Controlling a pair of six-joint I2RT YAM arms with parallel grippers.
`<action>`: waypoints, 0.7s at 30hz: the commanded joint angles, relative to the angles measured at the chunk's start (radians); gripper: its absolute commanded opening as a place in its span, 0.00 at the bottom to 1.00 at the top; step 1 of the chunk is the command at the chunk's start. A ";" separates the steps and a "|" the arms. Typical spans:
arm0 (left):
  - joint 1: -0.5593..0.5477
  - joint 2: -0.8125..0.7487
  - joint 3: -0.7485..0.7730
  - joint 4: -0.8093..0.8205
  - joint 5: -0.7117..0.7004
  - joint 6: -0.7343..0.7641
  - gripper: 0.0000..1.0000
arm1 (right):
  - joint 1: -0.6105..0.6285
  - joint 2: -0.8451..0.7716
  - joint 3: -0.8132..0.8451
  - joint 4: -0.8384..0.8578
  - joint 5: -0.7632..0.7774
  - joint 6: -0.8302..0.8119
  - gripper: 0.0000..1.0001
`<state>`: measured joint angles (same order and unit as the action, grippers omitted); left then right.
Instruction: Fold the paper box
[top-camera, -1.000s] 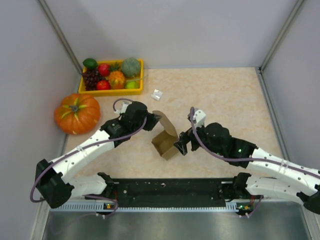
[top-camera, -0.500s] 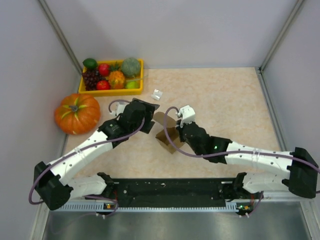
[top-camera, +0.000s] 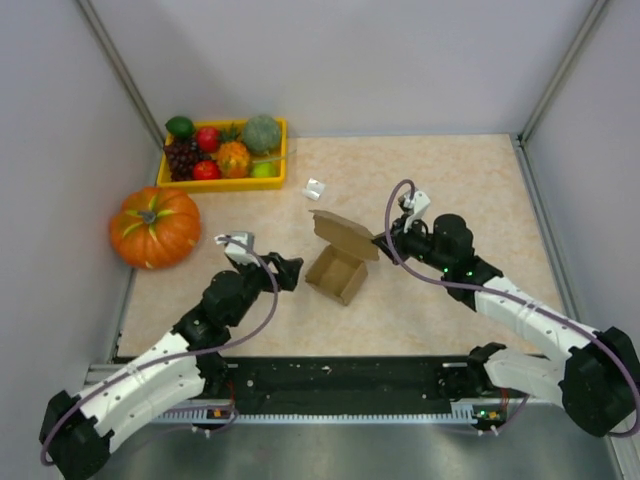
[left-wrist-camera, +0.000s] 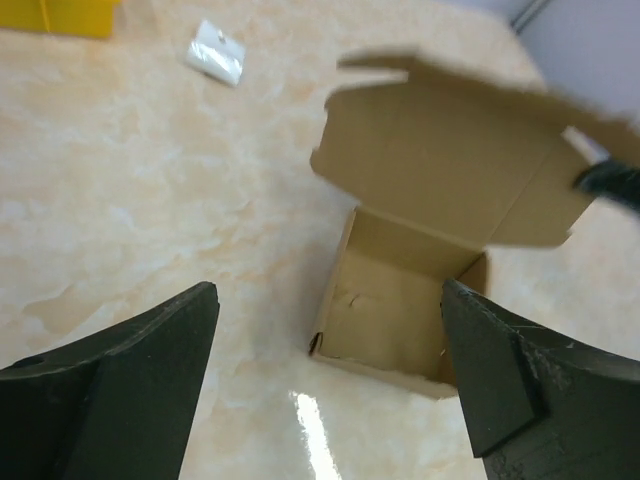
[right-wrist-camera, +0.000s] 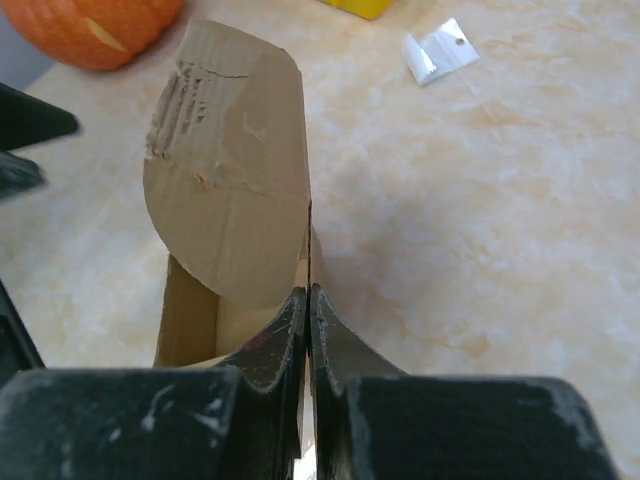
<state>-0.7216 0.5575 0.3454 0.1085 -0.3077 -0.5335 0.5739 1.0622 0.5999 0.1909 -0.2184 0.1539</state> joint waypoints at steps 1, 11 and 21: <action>0.031 0.161 -0.039 0.431 0.245 0.222 0.98 | -0.074 0.039 0.018 0.153 -0.376 0.030 0.00; 0.401 0.776 0.199 0.727 1.039 0.047 0.98 | -0.161 0.156 0.095 0.156 -0.567 0.055 0.00; 0.422 0.921 0.162 1.019 1.219 -0.100 0.78 | -0.194 0.200 0.107 0.176 -0.543 0.065 0.00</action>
<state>-0.3038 1.4700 0.5240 0.9482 0.8135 -0.5835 0.3950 1.2476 0.6552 0.3080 -0.7506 0.2211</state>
